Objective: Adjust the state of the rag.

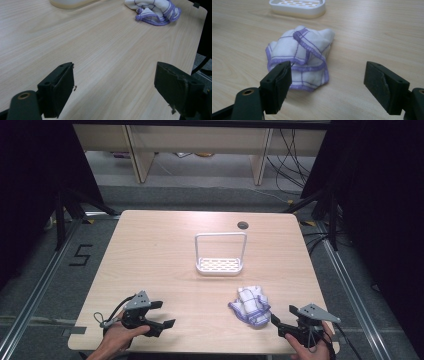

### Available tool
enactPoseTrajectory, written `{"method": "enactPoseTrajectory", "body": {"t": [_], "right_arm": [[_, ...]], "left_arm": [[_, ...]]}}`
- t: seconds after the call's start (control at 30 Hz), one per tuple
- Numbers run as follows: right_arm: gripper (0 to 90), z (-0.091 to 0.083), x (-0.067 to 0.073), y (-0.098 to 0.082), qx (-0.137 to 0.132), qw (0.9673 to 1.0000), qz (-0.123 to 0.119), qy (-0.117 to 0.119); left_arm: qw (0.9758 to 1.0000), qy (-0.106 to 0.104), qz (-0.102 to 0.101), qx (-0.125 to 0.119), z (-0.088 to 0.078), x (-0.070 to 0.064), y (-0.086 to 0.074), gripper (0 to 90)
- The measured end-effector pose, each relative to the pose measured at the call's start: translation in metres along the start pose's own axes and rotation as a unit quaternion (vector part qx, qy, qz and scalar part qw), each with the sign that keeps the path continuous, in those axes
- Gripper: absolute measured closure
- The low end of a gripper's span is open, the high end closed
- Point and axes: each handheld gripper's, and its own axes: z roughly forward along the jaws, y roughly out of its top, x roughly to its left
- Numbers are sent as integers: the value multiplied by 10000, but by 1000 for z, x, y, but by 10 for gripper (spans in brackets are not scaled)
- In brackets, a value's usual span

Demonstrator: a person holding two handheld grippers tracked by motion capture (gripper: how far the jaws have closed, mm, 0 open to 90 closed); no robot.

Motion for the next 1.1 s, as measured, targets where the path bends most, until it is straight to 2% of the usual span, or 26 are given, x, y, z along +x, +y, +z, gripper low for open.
{"method": "enactPoseTrajectory", "body": {"t": [0.03,0.07,0.1,0.13,0.2,0.23,0.3,0.33,0.37,0.4,0.43,0.47,0.5,0.53,0.57,0.6,0.63,0.67,0.73,0.77,0.8,0.83,0.9,0.97,1.1], "right_arm": [[237,-1,3,0,15,9998,193,-30],[240,0,0,2,-84,9999,-103,-27],[242,-3,4,3,27,9998,208,22],[245,-1,1,5,-155,9998,-111,41],[258,-5,6,8,-88,9999,34,69],[270,-5,7,9,-154,9998,1,127],[278,-5,8,13,-164,9996,-129,166],[286,-4,7,14,-194,9992,-294,179],[296,-4,9,16,-187,9991,-324,195],[300,-3,12,16,-126,9994,-249,183],[305,0,10,18,-183,9985,-446,266],[314,-1,11,20,-85,9986,-460,252],[325,-1,14,21,-16,9992,-324,241],[332,1,12,23,-110,9982,-537,256],[337,1,15,25,-43,9986,-459,257],[346,4,14,27,-114,9979,-572,292],[356,3,18,29,-11,9985,-497,244],[362,5,16,31,-46,9971,-702,290],[369,10,18,35,2,9962,-815,313],[373,11,21,36,17,9965,-785,274],[375,13,20,38,37,9956,-882,300],[378,15,23,39,123,9964,-776,312],[383,20,23,43,148,9948,-937,370],[386,24,24,47,177,9936,-1034,417],[405,32,27,53,253,9938,-952,520]], "left_arm": [[10000,-13,20,16,2,-1,1,156],[10000,-33,54,75,4,-2,3,156],[10000,-34,62,52,6,-4,5,157],[9999,-30,82,81,9,-7,7,156],[9998,-92,187,59,16,-10,12,156],[9997,-89,218,83,19,-13,14,157],[9995,-143,253,124,26,-17,19,156],[9993,-178,289,145,30,-19,22,157],[9993,-166,316,133,34,-21,24,158],[9991,-199,340,140,38,-23,27,163],[9988,-282,367,186,42,-24,30,172],[9985,-334,411,161,46,-26,32,194],[9984,-322,432,165,50,-28,35,211],[9980,-379,472,185,53,-29,38,214],[9984,-356,436,108,58,-32,41,222],[9980,-414,466,141,62,-32,44,233],[9975,-474,493,169,66,-33,47,241],[9973,-498,522,163,70,-34,50,241],[9968,-516,570,196,78,-36,56,241],[9965,-565,588,193,82,-37,58,240],[9961,-566,632,240,86,-39,60,240],[9958,-594,658,228,91,-41,62,239],[9956,-607,665,264,101,-44,65,240],[9946,-728,660,323,112,-46,68,272],[9921,-833,826,435,134,-53,76,319]]}}
